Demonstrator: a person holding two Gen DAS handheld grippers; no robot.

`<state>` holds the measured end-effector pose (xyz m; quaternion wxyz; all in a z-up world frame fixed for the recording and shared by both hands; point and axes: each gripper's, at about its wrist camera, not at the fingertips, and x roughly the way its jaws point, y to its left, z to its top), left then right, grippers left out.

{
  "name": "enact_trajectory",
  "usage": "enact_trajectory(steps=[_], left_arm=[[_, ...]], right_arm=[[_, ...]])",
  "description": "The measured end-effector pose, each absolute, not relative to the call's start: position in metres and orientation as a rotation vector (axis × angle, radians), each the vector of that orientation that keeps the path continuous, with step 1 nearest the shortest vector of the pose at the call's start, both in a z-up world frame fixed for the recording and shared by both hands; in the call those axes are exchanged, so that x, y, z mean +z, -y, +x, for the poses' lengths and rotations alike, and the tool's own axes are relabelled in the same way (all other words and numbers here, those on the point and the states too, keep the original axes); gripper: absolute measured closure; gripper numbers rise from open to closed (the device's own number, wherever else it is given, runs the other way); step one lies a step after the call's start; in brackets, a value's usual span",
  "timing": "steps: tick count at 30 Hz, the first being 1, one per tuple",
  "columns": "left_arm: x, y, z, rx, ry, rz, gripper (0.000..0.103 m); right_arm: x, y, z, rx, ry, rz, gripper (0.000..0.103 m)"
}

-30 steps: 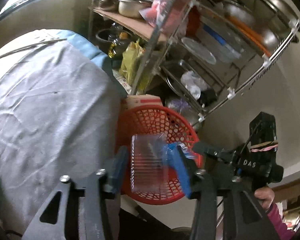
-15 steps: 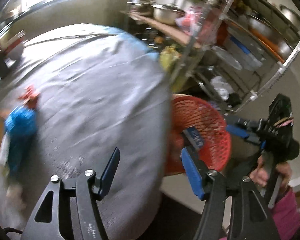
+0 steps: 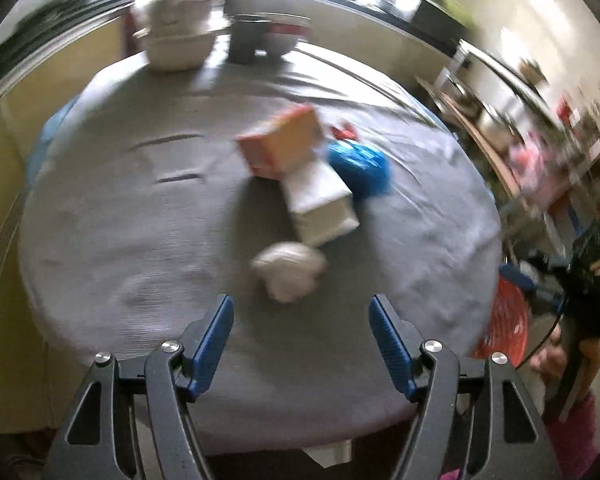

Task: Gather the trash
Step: 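Move both tools back to the table, right tool toward the blue plastic bag, then grasp the orange box with left tool while right tool grasps the blue bag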

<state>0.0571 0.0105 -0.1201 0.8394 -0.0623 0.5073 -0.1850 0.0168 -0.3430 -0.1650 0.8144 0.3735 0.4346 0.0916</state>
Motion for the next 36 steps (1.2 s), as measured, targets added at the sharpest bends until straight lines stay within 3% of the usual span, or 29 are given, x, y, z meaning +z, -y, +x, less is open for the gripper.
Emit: enact_trajectory(steps=[14,29,30,32,36], left_arm=[[-0.125,-0.033,0.079,-0.407,-1.078,-0.234,0.031],[-0.098,-0.017,0.205,-0.475,-0.981,-0.143,0.028],[-0.100,-0.011,0.213,-0.505,-0.995,-0.129,0.027],[-0.106,0.000,0.226,-0.536,-1.016,-0.092,0.026],[-0.133,0.013,0.249,-0.587,-1.126,-0.088,0.026]], right_arm=[[-0.159,0.251,0.089,0.322,-0.987,0.729,0.030],[-0.212,0.241,0.175,0.214,-1.051,0.906,0.030],[-0.214,0.239,0.177,0.225,-1.053,0.907,0.031],[-0.216,0.236,0.178,0.235,-1.045,0.877,0.043],[-0.210,0.236,0.175,0.259,-1.006,0.820,0.058]])
